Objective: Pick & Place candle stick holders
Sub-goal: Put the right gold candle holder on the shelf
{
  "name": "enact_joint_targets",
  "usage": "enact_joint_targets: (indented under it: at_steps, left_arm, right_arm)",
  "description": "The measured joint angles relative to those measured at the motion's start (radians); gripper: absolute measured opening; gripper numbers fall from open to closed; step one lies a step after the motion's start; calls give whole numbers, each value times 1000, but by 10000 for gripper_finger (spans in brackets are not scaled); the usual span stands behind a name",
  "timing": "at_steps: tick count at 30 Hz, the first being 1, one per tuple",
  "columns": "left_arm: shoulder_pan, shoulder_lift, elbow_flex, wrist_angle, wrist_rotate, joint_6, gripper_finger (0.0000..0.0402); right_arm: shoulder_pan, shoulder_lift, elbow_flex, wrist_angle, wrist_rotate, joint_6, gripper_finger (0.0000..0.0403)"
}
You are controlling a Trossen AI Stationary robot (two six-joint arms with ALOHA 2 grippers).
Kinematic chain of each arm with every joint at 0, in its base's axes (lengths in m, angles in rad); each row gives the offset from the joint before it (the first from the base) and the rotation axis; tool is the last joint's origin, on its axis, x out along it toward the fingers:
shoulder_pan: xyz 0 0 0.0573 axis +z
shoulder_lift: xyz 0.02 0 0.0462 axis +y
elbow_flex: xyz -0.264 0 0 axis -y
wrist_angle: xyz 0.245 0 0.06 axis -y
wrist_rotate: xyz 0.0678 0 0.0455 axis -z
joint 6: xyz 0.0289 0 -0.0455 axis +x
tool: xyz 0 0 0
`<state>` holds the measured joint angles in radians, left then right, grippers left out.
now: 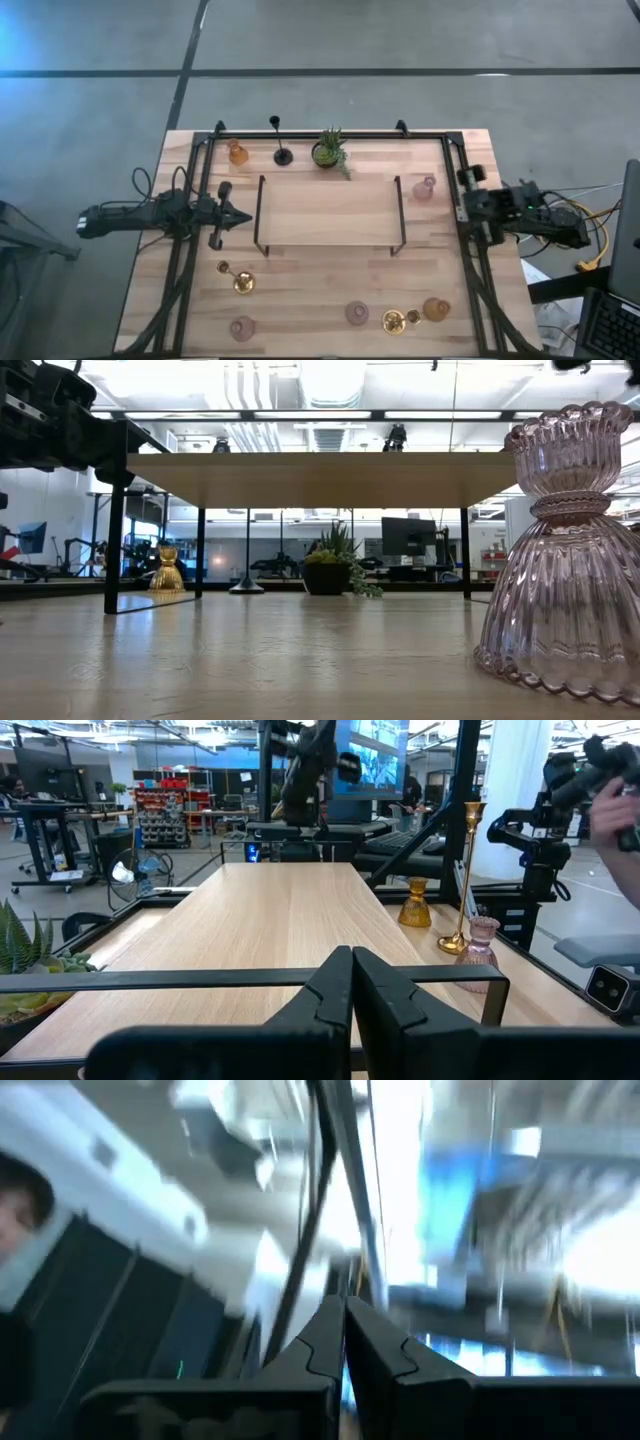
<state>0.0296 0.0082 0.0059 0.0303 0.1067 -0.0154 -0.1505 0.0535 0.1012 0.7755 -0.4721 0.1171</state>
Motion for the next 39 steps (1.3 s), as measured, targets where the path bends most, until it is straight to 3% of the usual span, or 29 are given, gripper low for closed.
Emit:
enact_joint_targets:
  at_steps: [4, 8, 11, 16, 19, 22, 31, 35, 39]
  left_arm:
    - [0, 0, 0, 0, 0, 0, 14]
    - [0, 0, 0, 0, 0, 0, 14]
    - [0, 0, 0, 0, 0, 0, 14]
    - [0, 0, 0, 0, 0, 0, 14]
    - [0, 0, 0, 0, 0, 0, 14]
    - [1, 0, 0, 0, 0, 0, 14]
    - [1, 2, 0, 0, 0, 0, 14]
    - [1, 7, 0, 0, 0, 0, 14]
    - [1, 7, 0, 1, 0, 0, 14]
  right_arm:
    - [0, 79, 123, -222, 7, -99, 8]
    - [3, 266, 276, -468, 24, -142, 8]
    - [19, 416, 390, -627, -30, -158, 8]
    - [115, 611, 514, -751, -42, -189, 8]
    - [203, 684, 567, -854, 21, -184, 8]
    - [331, 706, 599, -944, 192, -143, 8]
    - [851, 648, 548, -1012, 881, 75, 8]
    - [1025, 657, 492, -999, 1072, 230, 8]
    - [1153, 696, 464, -996, 1195, 315, 8]
